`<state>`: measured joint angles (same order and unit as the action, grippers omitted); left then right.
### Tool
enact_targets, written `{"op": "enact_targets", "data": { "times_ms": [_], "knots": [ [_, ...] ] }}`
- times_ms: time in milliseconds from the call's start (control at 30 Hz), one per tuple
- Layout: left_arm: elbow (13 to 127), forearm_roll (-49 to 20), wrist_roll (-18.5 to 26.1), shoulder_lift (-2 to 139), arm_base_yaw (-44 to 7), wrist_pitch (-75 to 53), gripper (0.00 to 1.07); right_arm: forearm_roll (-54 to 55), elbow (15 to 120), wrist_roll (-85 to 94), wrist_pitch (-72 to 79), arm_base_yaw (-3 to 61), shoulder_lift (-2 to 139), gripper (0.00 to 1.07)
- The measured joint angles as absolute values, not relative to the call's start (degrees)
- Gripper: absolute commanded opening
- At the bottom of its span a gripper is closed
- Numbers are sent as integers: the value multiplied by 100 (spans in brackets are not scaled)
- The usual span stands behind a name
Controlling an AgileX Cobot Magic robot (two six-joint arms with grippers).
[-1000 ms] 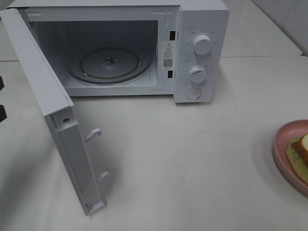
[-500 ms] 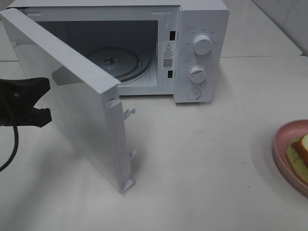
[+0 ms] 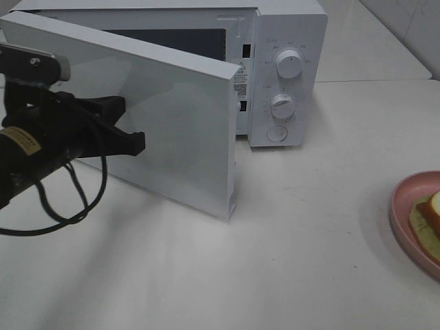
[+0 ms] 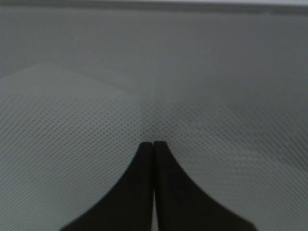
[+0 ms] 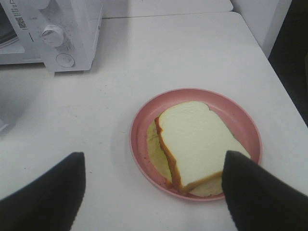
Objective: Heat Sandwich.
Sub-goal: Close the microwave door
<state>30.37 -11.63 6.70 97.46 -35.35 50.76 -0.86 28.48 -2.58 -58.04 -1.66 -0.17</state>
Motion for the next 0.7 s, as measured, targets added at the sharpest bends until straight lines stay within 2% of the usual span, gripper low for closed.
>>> {"op": "enact_targets", "data": {
  "times_ms": [100, 233, 700],
  "knots": [
    [3272, -1381, 791, 9941, -3655, 5076, 0, -86, 2848, -258, -5804, -166, -17, 76],
    [3942, -2017, 1157, 10439, -3879, 5025, 0, -86, 2848, -258, -5804, -166, -17, 76],
    [5369, -2670, 1650, 11196, -3936, 4400, 0, -86, 2848, -258, -5804, -166, -17, 76]
  ]
}}
